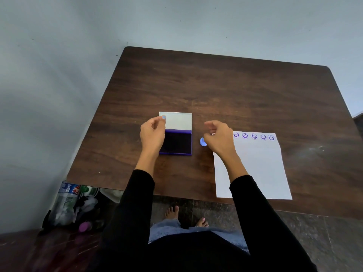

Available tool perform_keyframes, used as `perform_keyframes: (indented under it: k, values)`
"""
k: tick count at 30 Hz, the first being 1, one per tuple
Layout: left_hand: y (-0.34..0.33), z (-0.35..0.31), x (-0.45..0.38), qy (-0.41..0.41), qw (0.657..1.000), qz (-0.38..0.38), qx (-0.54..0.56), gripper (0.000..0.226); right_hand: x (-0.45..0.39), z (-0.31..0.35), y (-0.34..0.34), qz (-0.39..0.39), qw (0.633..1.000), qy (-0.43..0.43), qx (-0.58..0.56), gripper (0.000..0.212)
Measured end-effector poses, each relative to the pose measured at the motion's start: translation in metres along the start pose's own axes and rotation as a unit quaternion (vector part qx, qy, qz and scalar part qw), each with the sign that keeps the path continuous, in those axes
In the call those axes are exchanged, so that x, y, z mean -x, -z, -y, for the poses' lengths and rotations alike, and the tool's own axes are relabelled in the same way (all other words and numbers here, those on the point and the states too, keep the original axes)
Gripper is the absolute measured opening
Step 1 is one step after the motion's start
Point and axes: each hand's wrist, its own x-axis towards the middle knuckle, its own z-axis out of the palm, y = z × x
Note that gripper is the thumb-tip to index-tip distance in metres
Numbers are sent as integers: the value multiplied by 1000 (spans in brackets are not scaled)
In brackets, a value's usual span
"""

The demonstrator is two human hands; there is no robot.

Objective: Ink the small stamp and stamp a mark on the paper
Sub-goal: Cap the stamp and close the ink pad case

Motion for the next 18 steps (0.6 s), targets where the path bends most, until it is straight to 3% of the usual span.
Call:
perform_keyframes:
  k: [5, 10, 18]
  values:
    - [8, 2, -16, 16, 1000, -20, -17, 35, -12, 16, -5, -9, 999, -27, -37, 42]
    - [7, -3, -27, 47, 996, -3, -70, 54, -30, 28, -18, 59, 997, -54, -16, 49]
    - [-3, -11, -44, 51, 988, 34, -138, 60, -45, 43, -32, 143, 985, -92, 28, 49]
